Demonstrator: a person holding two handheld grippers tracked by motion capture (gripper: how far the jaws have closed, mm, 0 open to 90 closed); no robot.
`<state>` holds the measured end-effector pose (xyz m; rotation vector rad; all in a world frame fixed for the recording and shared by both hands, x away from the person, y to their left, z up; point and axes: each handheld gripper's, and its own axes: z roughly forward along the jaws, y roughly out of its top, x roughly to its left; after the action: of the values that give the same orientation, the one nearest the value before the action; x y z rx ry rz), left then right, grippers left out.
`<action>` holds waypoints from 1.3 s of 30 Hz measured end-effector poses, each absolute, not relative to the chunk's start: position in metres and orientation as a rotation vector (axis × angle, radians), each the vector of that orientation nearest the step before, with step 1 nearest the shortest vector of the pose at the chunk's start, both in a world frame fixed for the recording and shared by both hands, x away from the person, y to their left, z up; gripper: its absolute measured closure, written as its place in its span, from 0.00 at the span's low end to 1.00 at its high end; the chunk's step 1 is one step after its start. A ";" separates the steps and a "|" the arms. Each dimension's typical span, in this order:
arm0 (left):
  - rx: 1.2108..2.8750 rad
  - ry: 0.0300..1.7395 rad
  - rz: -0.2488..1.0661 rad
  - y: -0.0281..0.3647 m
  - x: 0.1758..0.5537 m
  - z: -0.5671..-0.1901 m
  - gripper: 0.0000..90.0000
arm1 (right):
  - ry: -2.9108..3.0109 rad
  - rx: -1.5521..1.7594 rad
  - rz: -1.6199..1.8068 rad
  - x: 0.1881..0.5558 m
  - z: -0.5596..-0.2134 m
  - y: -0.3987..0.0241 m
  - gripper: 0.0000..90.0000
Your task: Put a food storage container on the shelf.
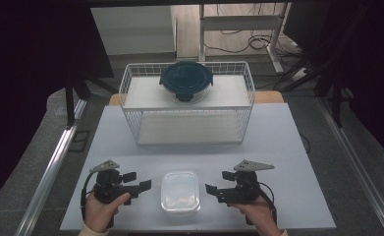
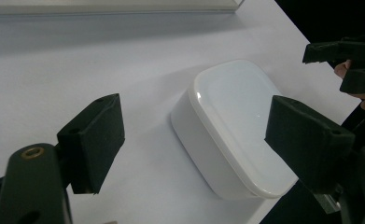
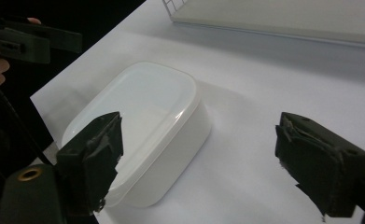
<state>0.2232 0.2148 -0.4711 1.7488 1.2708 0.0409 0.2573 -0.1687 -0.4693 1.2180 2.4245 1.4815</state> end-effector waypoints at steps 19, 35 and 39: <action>1.715 1.260 -0.102 0.209 0.224 -0.477 0.26 | 2.502 1.242 1.440 0.255 -0.470 -0.151 0.24; 1.679 1.269 -0.283 0.191 0.231 -0.494 0.32 | 2.559 1.396 1.437 0.265 -0.485 -0.135 0.36; 1.663 1.285 -0.308 0.192 0.234 -0.500 0.34 | 2.561 1.455 1.455 0.272 -0.487 -0.132 0.37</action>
<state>0.2336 0.1917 -0.4996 1.6635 1.2851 -0.3080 0.2716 -0.1315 -0.4874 1.4547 2.5614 1.4550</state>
